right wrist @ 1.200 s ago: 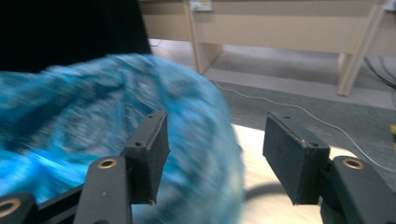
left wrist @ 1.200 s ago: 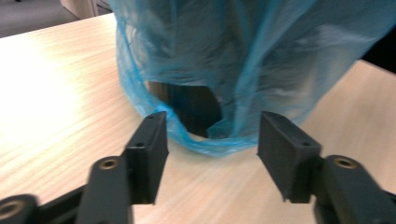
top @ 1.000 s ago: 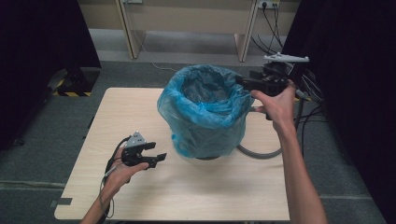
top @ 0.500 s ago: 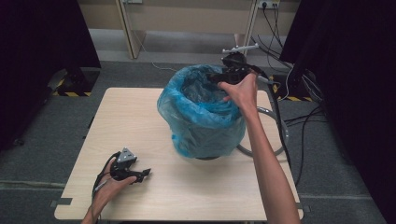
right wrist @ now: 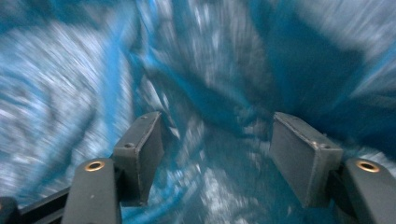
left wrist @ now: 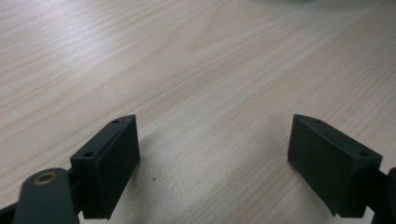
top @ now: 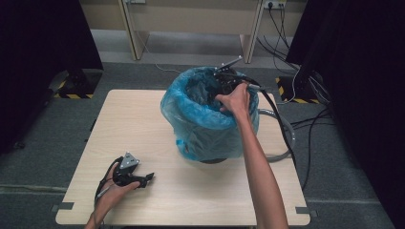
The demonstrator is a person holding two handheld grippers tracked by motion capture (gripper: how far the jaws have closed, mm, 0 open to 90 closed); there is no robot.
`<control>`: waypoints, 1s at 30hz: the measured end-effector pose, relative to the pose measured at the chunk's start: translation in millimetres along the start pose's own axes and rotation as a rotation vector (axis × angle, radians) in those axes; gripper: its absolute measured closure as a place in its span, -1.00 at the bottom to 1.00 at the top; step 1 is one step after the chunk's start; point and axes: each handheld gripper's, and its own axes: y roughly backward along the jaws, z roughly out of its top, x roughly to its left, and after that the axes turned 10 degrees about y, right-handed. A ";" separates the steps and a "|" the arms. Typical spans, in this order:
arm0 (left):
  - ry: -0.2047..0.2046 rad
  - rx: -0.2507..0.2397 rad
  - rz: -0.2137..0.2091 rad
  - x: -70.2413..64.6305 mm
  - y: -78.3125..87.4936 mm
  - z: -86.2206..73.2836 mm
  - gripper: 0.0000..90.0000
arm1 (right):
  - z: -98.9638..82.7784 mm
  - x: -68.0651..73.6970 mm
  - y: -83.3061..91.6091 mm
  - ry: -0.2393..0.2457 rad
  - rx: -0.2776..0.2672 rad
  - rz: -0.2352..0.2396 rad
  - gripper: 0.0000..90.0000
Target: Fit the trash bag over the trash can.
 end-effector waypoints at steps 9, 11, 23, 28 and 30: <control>0.004 -0.001 0.003 0.1 -0.1 0.1 -0.65 | 20.6 16.1 57.0 0.026 -0.290 0.120 -0.23; 0.005 -0.001 0.004 0.1 -0.1 0.1 -0.65 | 24.9 24.4 63.0 0.042 -0.320 0.159 -0.25; 0.009 -0.001 0.008 0.5 -0.1 0.2 -0.65 | 39.1 73.2 45.8 0.183 -0.312 0.206 0.18; 0.011 -0.001 0.010 0.6 -0.1 0.2 -0.65 | 36.0 76.1 26.1 0.252 -0.195 0.135 0.37; 0.012 -0.002 0.012 0.6 -0.1 0.3 -0.65 | 35.7 78.4 17.6 0.265 -0.139 0.118 0.34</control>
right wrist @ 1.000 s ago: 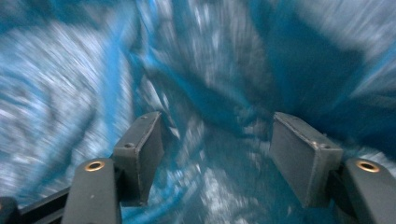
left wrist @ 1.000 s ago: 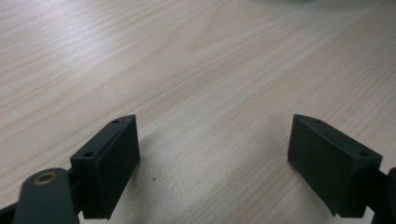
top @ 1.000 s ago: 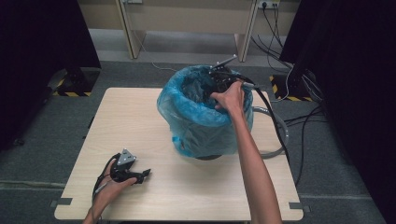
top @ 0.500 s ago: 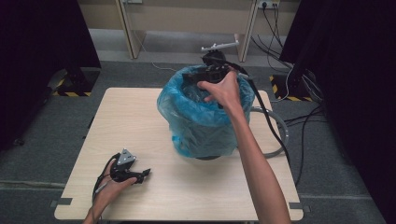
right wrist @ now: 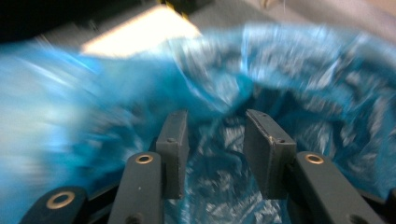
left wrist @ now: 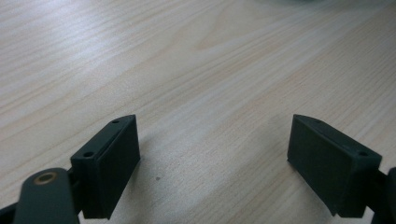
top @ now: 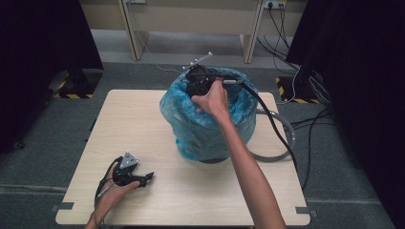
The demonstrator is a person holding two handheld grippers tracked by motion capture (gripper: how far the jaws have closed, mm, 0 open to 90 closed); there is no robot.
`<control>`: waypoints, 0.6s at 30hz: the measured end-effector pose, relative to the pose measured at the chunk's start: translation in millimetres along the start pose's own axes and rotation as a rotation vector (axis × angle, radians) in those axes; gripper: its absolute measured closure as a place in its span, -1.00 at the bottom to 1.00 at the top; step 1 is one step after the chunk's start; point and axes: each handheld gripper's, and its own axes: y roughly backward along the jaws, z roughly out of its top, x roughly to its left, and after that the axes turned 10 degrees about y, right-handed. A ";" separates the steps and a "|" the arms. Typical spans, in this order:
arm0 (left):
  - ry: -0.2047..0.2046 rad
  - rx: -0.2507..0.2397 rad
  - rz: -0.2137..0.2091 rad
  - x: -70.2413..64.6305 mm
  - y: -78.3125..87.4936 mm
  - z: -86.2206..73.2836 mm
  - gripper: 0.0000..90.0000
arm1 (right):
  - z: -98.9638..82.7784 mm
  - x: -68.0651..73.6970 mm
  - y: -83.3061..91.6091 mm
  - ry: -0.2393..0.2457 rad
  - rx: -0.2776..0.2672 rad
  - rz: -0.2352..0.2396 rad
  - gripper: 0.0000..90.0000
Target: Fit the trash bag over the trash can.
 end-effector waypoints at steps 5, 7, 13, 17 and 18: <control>0.001 0.000 0.000 0.1 0.1 0.0 -0.65 | -5.3 -1.8 -17.4 0.017 0.103 -0.031 0.28; 0.001 0.000 0.000 0.1 0.0 0.0 -0.65 | -8.7 -1.5 -23.7 0.015 0.118 -0.034 0.25; 0.001 0.000 0.000 0.2 0.1 0.0 -0.64 | -18.2 -14.4 -15.9 -0.057 0.067 -0.047 0.15; 0.001 0.000 0.001 0.2 0.0 0.0 -0.64 | -18.7 -28.1 12.1 -0.153 -0.066 -0.041 0.02; 0.001 0.000 0.001 0.2 0.1 0.1 -0.64 | -18.5 -30.7 17.1 -0.166 -0.086 -0.049 0.00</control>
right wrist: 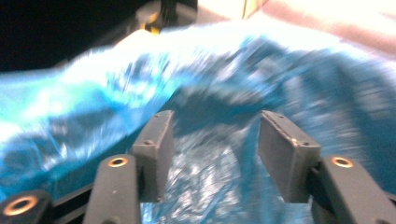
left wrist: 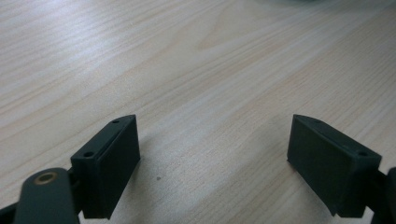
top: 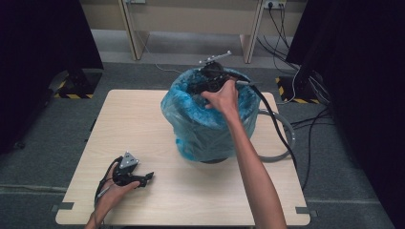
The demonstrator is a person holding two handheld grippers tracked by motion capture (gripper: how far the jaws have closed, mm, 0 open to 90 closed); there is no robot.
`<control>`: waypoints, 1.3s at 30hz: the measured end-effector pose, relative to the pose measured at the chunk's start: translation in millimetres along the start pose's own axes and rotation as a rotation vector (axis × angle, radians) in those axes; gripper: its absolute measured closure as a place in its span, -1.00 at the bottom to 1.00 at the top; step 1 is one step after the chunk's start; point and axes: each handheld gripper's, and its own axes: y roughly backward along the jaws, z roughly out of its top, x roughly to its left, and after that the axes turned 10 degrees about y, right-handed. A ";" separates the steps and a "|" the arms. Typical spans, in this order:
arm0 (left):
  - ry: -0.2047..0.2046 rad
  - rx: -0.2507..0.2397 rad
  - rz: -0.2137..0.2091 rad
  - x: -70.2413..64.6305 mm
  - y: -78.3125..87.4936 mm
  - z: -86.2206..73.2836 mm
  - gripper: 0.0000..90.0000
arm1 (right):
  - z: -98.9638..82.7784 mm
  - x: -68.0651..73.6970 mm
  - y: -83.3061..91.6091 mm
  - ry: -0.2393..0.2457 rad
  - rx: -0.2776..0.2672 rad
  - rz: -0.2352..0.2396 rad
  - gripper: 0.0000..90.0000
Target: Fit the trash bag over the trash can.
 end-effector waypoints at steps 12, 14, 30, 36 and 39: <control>0.001 -0.001 -0.001 0.5 -0.1 0.1 -0.64 | -17.4 -43.0 16.4 -0.150 0.075 -0.183 -0.08; 0.001 -0.001 -0.001 0.6 -0.1 0.1 -0.64 | -22.1 -45.0 8.8 -0.174 0.109 -0.169 -0.09; 0.000 0.000 0.000 1.2 0.0 0.3 -0.64 | -2.1 -30.1 41.0 -0.107 -0.053 -0.078 -0.15; 0.000 0.000 0.002 1.2 -0.1 0.3 -0.65 | -1.0 -26.2 76.6 -0.085 -0.100 -0.068 -0.16; 0.000 0.000 0.002 1.1 -0.1 0.2 -0.65 | -8.9 -34.7 92.1 -0.093 -0.117 -0.084 -0.17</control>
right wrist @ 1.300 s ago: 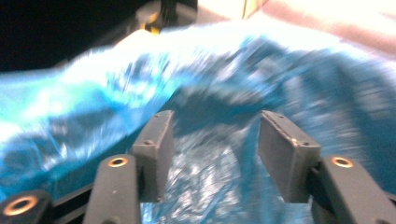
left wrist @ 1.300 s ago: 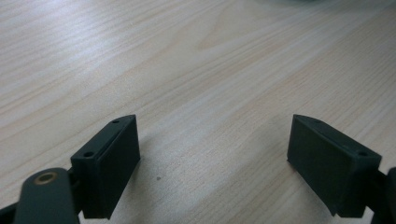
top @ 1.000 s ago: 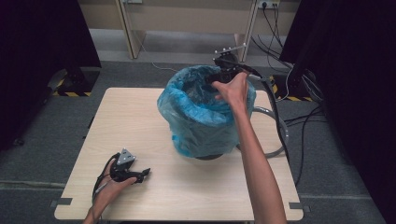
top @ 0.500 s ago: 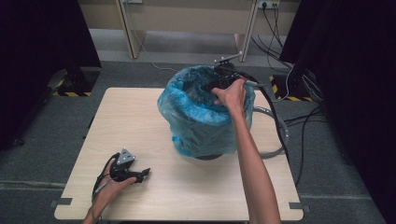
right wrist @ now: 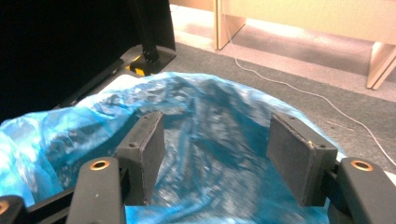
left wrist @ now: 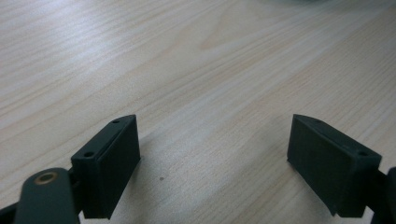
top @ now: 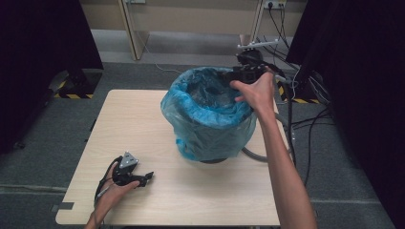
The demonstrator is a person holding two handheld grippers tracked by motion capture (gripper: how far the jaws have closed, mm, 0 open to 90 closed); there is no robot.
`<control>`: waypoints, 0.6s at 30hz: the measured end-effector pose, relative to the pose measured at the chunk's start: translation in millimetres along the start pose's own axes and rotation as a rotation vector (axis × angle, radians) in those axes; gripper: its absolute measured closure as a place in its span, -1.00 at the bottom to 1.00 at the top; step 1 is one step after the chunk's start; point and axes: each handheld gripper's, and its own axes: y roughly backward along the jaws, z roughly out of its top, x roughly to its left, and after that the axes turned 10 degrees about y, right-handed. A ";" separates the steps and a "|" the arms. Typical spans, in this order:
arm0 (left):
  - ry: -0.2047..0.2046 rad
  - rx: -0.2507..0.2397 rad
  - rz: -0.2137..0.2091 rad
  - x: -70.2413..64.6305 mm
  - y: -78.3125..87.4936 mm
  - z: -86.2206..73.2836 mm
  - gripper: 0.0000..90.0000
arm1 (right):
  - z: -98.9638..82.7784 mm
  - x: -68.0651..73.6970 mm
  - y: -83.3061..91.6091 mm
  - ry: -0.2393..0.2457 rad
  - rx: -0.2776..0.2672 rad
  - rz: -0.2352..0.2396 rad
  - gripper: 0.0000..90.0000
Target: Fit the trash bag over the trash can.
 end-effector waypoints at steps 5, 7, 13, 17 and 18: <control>0.004 -0.004 0.001 0.5 0.3 0.0 -0.63 | -19.7 -23.8 24.1 -0.026 -0.017 -0.037 -0.20; 0.014 -0.007 -0.006 1.6 0.9 0.0 -0.60 | -29.9 -34.4 33.1 -0.049 -0.031 -0.036 -0.20; 0.059 -0.035 -0.053 -0.1 2.1 1.7 -0.56 | -56.8 -57.0 52.8 -0.102 -0.039 -0.030 -0.23; 0.048 -0.104 -0.117 -16.0 9.0 14.8 -0.56 | -72.9 -71.1 58.5 -0.134 -0.051 -0.056 -0.22; 0.043 -0.121 -0.139 -21.4 11.0 20.2 -0.57 | -77.0 -73.9 59.1 -0.142 -0.055 -0.062 -0.22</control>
